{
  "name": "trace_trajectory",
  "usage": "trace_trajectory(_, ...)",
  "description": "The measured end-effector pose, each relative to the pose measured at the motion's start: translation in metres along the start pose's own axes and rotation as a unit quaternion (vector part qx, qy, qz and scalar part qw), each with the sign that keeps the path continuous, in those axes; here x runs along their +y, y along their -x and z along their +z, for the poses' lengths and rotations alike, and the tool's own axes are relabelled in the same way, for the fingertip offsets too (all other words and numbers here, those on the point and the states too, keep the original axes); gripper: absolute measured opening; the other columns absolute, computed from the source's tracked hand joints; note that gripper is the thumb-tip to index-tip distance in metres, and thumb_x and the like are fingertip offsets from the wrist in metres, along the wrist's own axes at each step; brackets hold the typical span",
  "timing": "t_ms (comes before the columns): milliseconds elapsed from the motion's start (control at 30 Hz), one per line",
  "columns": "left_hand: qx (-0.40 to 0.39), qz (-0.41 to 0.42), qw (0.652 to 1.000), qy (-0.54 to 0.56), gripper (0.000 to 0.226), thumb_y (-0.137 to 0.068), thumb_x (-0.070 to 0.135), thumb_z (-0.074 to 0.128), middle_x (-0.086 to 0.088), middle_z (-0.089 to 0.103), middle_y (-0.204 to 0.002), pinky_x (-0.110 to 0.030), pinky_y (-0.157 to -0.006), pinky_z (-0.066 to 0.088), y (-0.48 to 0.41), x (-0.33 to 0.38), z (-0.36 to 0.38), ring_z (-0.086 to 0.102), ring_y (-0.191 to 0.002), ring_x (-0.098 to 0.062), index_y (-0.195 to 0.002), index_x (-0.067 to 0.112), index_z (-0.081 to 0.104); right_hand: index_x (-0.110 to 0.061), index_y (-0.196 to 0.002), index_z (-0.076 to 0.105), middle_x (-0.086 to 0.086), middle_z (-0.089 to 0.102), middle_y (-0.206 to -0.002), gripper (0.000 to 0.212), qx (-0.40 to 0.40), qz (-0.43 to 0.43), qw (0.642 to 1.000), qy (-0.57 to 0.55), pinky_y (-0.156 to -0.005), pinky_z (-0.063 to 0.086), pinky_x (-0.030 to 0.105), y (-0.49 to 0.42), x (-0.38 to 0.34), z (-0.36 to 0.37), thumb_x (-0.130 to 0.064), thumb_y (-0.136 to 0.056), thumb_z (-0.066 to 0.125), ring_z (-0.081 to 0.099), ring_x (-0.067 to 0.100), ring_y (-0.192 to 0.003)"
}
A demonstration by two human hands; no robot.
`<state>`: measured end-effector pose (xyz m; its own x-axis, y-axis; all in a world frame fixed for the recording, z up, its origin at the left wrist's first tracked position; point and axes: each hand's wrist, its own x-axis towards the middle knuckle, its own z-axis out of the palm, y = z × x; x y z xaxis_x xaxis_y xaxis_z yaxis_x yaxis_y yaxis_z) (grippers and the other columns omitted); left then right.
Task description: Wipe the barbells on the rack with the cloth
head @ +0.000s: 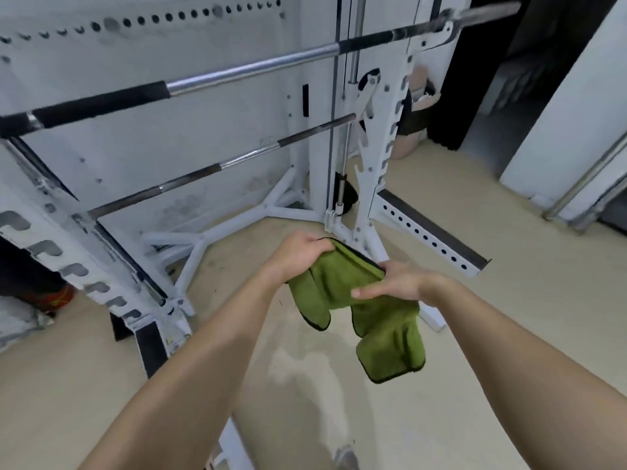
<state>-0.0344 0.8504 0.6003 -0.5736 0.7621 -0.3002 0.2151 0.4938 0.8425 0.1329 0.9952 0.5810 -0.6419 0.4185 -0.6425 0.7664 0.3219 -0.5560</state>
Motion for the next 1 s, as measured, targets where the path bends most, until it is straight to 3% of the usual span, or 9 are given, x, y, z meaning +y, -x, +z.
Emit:
trace_trajectory(200,0.040,0.059,0.997,0.022,0.036,-0.087,0.026,0.063,-0.006,0.050,-0.064,-0.028,-0.060,0.036,-0.053,0.064,-0.047,0.048,-0.060,-0.015,-0.075,-0.008,0.059,-0.011,-0.119,0.061,0.002,0.068,-0.110,0.045,-0.001,-0.016,0.995,0.097,-0.085,0.055,0.031,-0.097,-0.009,-0.042,-0.030,-0.083,0.080,0.066,0.019,-0.099)
trace_trajectory(300,0.133,0.044,0.986,0.087,0.026,-0.088,0.024,0.064,0.001,0.062,-0.065,-0.026,-0.064,0.043,-0.067,0.080,-0.081,0.057,-0.062,-0.012,-0.076,0.002,0.071,-0.011,-0.127,0.066,0.001,0.074,-0.110,0.037,-0.075,-0.009,0.996,-0.057,-0.077,0.055,0.025,-0.141,-0.021,-0.047,-0.032,-0.096,0.068,0.070,0.017,-0.100)
trace_trajectory(467,0.230,0.035,0.969,0.086,0.019,-0.096,0.017,0.060,-0.004,0.074,-0.080,-0.029,-0.076,0.054,-0.055,0.075,-0.145,0.068,-0.075,-0.013,-0.090,0.007,0.076,-0.010,-0.134,0.062,0.009,0.076,-0.115,0.046,-0.093,-0.066,0.924,-0.366,-0.096,0.055,0.050,-0.186,-0.112,-0.038,-0.043,-0.104,0.050,0.070,0.030,-0.109)
trace_trajectory(533,0.253,0.019,0.964,0.085,0.020,-0.100,0.016,0.058,-0.018,0.073,-0.100,-0.038,-0.087,0.057,-0.040,0.067,-0.166,0.071,-0.092,-0.028,-0.104,0.002,0.072,-0.010,-0.132,0.063,0.010,0.075,-0.118,0.047,-0.129,-0.106,0.871,-0.463,-0.094,0.054,0.047,-0.185,-0.164,-0.039,-0.043,-0.103,0.047,0.068,0.030,-0.113)
trace_trajectory(700,0.374,-0.036,0.913,0.161,0.022,-0.102,0.017,0.054,0.001,0.077,-0.099,-0.030,-0.084,0.058,-0.012,0.050,-0.189,0.072,-0.092,-0.014,-0.106,0.024,0.074,-0.008,-0.127,0.069,0.006,0.075,-0.118,0.070,-0.272,-0.248,0.836,-0.406,-0.092,0.051,0.035,-0.153,-0.272,-0.048,-0.056,-0.076,0.064,0.071,0.020,-0.109)
trace_trajectory(767,0.437,-0.057,0.878,0.186,0.021,-0.102,0.020,0.051,0.009,0.075,-0.074,-0.032,-0.067,0.055,-0.005,0.053,-0.189,0.069,-0.069,-0.001,-0.090,0.018,0.068,-0.020,-0.107,0.081,-0.001,0.078,-0.112,0.079,-0.337,-0.309,0.818,-0.348,-0.092,0.051,0.031,-0.141,-0.303,-0.044,-0.076,-0.052,0.080,0.073,0.012,-0.104)
trace_trajectory(833,0.542,-0.064,0.806,0.227,0.034,-0.107,0.013,0.041,0.010,0.067,-0.054,-0.028,-0.052,0.053,0.004,0.052,-0.193,0.062,-0.050,0.003,-0.077,0.012,0.056,-0.030,-0.101,0.082,-0.005,0.077,-0.115,0.068,-0.377,-0.367,0.800,-0.288,-0.096,0.051,0.030,-0.126,-0.323,-0.035,-0.080,-0.055,0.080,0.071,0.010,-0.111)
trace_trajectory(933,0.640,-0.047,0.680,0.355,0.035,-0.106,0.035,0.044,0.002,0.080,-0.084,-0.035,-0.079,0.060,0.019,0.039,-0.215,0.076,-0.081,-0.015,-0.092,0.016,0.069,-0.021,-0.093,0.081,-0.003,0.078,-0.098,0.026,-0.365,-0.442,0.771,-0.277,-0.081,0.056,0.019,-0.114,-0.344,-0.018,-0.046,-0.084,0.078,0.073,0.010,-0.096)
trace_trajectory(1000,0.670,-0.057,0.608,0.423,0.039,-0.103,0.048,0.048,-0.007,0.079,-0.101,-0.041,-0.081,0.061,0.037,0.026,-0.234,0.077,-0.090,-0.023,-0.111,0.015,0.069,-0.013,-0.094,0.078,0.006,0.075,-0.097,0.041,-0.404,-0.448,0.733,-0.314,-0.081,0.058,0.027,-0.108,-0.357,-0.007,-0.046,-0.072,0.089,0.073,0.020,-0.096)
